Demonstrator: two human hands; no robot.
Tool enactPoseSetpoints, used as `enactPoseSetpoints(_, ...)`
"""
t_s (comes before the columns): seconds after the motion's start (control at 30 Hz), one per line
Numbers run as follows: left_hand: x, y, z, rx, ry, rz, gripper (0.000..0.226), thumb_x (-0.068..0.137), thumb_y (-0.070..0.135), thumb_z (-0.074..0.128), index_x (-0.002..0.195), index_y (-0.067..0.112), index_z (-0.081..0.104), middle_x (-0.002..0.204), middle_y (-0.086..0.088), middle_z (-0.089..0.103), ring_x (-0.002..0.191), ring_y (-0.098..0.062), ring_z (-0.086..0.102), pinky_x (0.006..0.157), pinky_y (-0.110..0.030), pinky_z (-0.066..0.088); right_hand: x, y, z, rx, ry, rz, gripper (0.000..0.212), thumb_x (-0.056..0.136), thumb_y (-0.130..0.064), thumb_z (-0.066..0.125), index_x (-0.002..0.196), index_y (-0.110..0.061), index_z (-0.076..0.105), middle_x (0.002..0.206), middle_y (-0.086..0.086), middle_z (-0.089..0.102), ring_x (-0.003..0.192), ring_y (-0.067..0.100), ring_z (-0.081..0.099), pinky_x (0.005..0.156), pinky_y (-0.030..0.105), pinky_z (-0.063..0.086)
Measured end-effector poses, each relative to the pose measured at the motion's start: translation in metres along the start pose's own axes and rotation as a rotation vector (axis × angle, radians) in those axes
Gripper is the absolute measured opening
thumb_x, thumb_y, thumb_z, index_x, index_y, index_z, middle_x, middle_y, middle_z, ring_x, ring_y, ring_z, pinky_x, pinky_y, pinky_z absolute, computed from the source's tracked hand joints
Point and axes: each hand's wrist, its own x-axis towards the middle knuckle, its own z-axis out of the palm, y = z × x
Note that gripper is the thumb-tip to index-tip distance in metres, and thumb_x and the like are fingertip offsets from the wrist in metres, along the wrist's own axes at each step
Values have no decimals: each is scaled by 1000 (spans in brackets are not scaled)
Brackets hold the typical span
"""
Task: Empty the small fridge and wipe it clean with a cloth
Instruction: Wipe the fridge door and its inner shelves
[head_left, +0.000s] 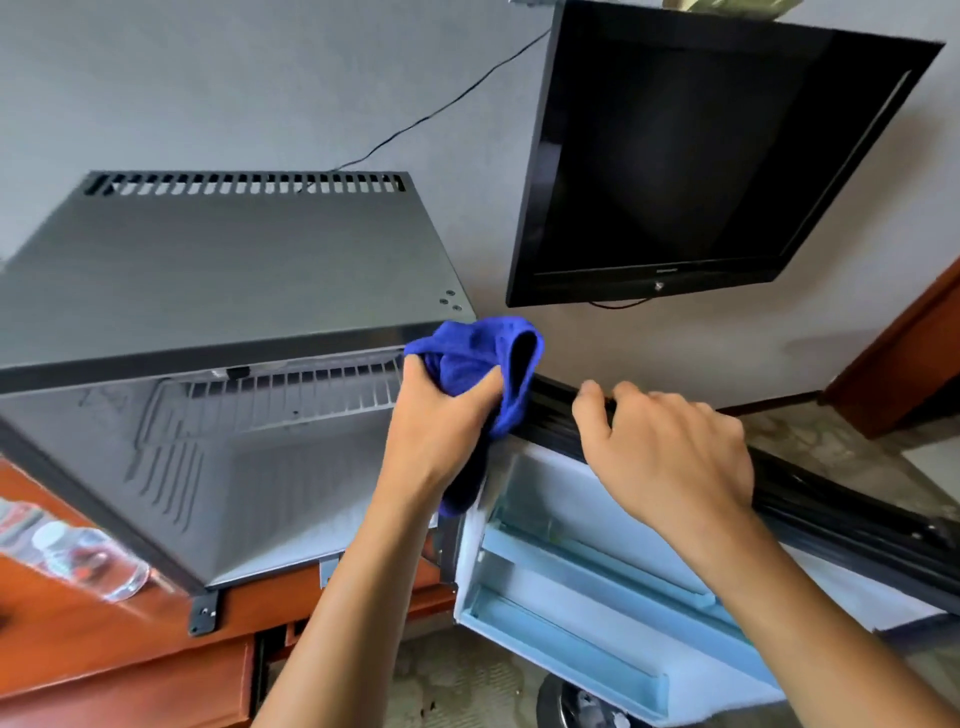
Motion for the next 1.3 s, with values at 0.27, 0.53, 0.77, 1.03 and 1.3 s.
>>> enactPoseSetpoints(0.27, 0, -8, -6, -179, 61, -154, 22, 99, 23, 56, 78, 18, 52, 70, -6, 51, 64, -18, 48, 60, -27, 42, 2, 0, 2, -45, 20, 9, 59, 98, -56, 17, 87, -22, 63, 88, 3, 73, 85, 33, 68, 67, 37, 35)
enactPoseSetpoints(0.53, -19, 31, 5, 402, 39, -84, 64, 58, 72, 52, 112, 38, 45, 116, 9, 53, 106, -25, 56, 96, -48, 44, 0, -4, -1, -116, -37, 54, 55, 95, -57, 11, 81, -23, 52, 87, -1, 73, 84, 30, 68, 64, 35, 32)
enactPoseSetpoints(0.77, 1, 19, -16, 103, -111, 18, 31, 73, 43, 63, 102, 33, 66, 98, 10, 75, 96, -17, 69, 93, -45, 56, -8, -11, -7, -118, -39, 117, 55, 97, -55, 16, 83, -22, 59, 88, 1, 74, 83, 32, 68, 64, 36, 34)
enactPoseSetpoints(1.03, -45, -9, -22, -86, -224, 144, 26, 83, 35, 55, 108, 30, 54, 69, 0, 55, 58, -12, 44, 45, -27, 42, -6, -9, -10, -28, -101, 126, 49, 101, -53, 19, 81, -22, 51, 96, 0, 72, 91, 32, 65, 73, 37, 41)
enactPoseSetpoints(1.3, -13, 13, -28, -22, -299, 278, 35, 76, 13, 58, 109, 27, 60, 91, 14, 67, 85, 0, 59, 74, -14, 51, -16, 56, -56, 581, -360, 151, 34, 99, -50, 46, 105, -32, 74, 105, -25, 71, 105, -5, 61, 95, 21, 44)
